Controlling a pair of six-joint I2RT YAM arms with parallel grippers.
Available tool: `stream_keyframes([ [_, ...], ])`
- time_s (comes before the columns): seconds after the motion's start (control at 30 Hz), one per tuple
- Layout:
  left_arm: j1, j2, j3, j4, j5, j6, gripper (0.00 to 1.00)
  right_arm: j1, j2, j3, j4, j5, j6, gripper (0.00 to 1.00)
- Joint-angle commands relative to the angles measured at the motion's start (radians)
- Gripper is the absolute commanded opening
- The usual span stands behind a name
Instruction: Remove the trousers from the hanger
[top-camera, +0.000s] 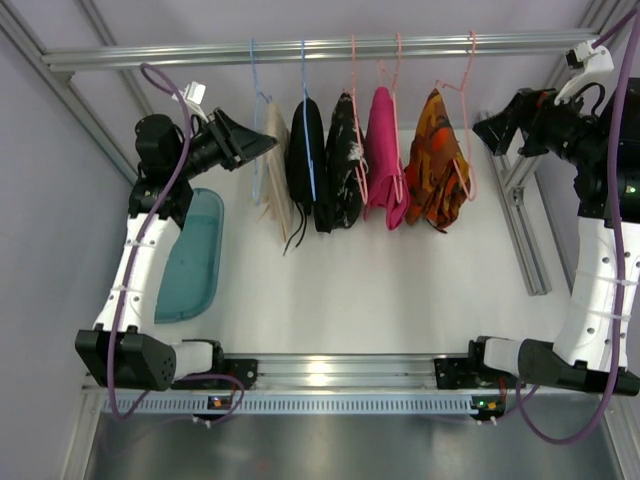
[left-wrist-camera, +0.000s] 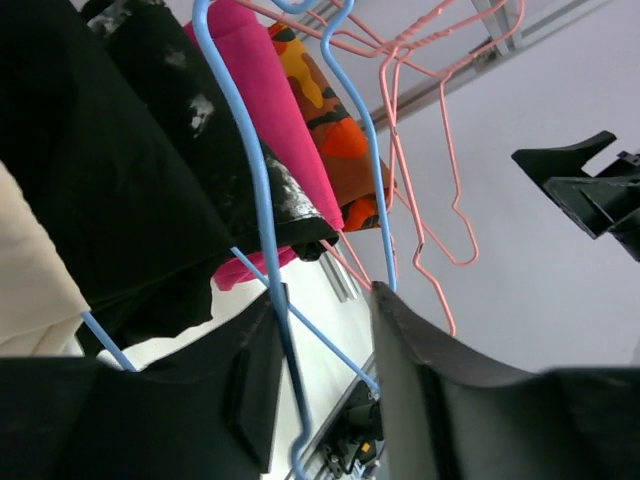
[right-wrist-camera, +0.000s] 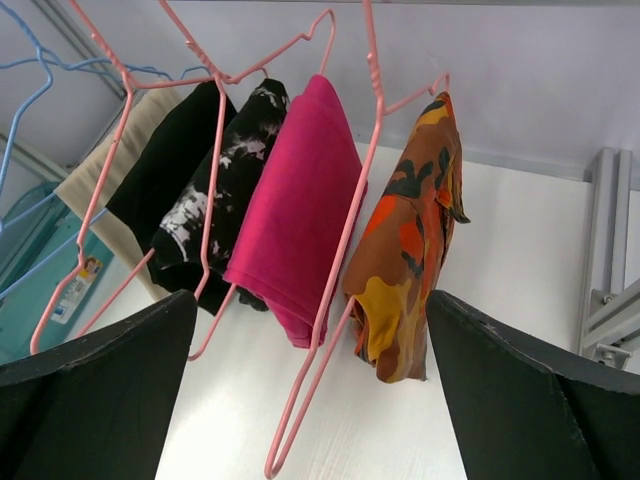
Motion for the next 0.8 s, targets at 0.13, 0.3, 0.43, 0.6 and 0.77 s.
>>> stream_keyframes([
  [0.13, -0.005, 0.007, -0.06, 0.226, 0.06, -0.167, 0.33, -0.013, -0.018, 0.011, 0.045, -0.011, 0.001, 0.99],
  [0.3, -0.005, 0.004, -0.057, 0.242, 0.065, -0.193, 0.14, -0.011, -0.025, 0.011, 0.053, -0.014, 0.006, 0.99],
  [0.43, -0.005, 0.005, -0.025, 0.249, 0.065, -0.193, 0.0, -0.013, -0.034, 0.013, 0.074, -0.069, 0.018, 0.99],
  [0.6, -0.003, 0.008, 0.027, 0.282, 0.074, -0.21, 0.0, -0.013, -0.04, 0.022, 0.137, -0.149, 0.046, 0.99],
  [0.77, -0.003, -0.031, 0.076, 0.314, 0.041, -0.205, 0.0, -0.013, -0.025, 0.023, 0.214, -0.223, 0.128, 0.99],
])
